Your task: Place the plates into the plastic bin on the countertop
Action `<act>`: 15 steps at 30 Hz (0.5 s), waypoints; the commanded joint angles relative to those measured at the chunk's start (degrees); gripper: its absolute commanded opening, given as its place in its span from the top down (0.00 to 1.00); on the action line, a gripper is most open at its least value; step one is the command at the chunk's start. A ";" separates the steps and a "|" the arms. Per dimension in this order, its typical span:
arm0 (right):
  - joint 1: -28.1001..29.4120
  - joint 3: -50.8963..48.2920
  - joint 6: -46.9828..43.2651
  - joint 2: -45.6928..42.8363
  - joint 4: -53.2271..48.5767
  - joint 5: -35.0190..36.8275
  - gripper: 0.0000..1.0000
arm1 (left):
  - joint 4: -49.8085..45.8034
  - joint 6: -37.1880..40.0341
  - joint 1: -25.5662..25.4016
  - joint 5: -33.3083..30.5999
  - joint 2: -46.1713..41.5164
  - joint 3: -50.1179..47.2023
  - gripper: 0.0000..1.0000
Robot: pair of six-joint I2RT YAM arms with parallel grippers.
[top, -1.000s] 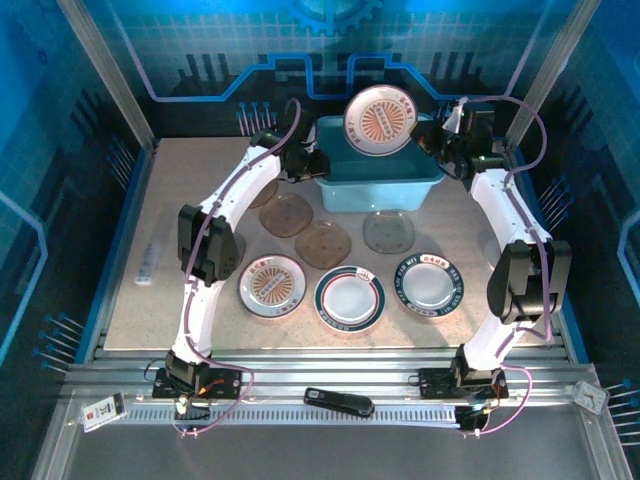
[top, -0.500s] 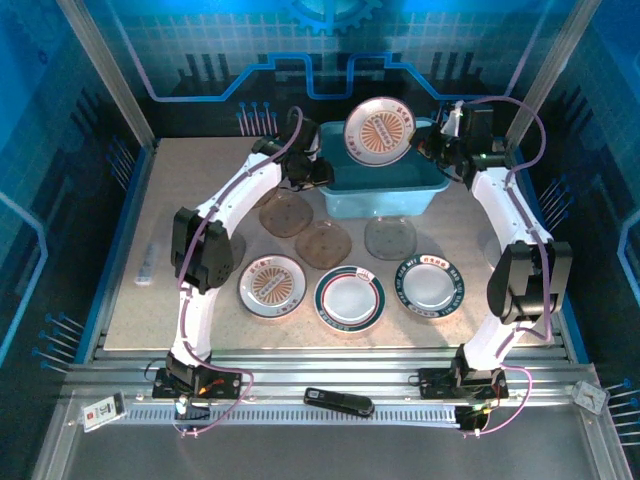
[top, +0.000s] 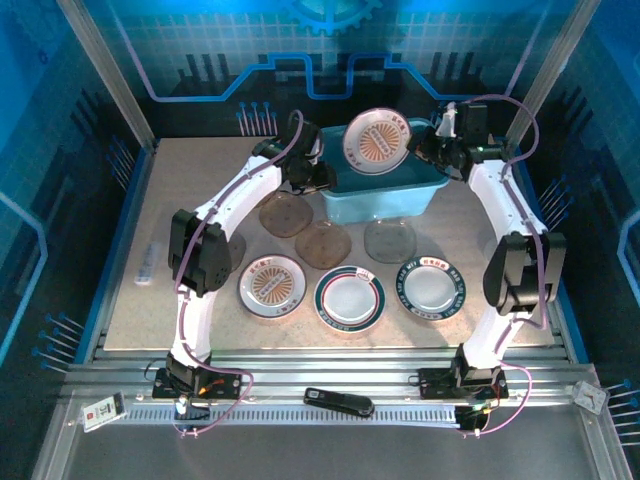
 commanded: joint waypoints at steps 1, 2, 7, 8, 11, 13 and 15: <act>1.46 4.17 -2.03 2.03 -1.01 -2.54 1.00 | -1.72 1.26 -0.76 1.67 -2.51 1.51 0.56; 1.64 4.88 -2.37 2.66 -1.43 -2.62 1.00 | -1.74 1.58 -0.76 1.42 -2.63 1.60 0.55; 2.27 7.49 -3.48 5.38 -2.56 -3.50 1.00 | -0.76 3.43 -0.71 0.11 -3.98 1.43 0.43; 2.42 7.92 -3.80 5.83 -2.89 -3.66 1.00 | -0.60 3.87 -0.67 -0.27 -4.30 1.49 0.42; 2.79 9.05 -4.69 7.20 -3.97 -4.23 1.00 | -0.25 4.78 -0.58 -0.48 -4.72 1.56 0.39; 2.96 9.88 -5.44 7.98 -4.77 -4.72 1.00 | -0.25 5.12 -0.36 -0.69 -4.95 1.74 0.39; 3.12 10.70 -6.41 8.89 -5.93 -5.21 1.00 | -0.17 5.20 0.07 -1.15 -5.32 1.77 0.36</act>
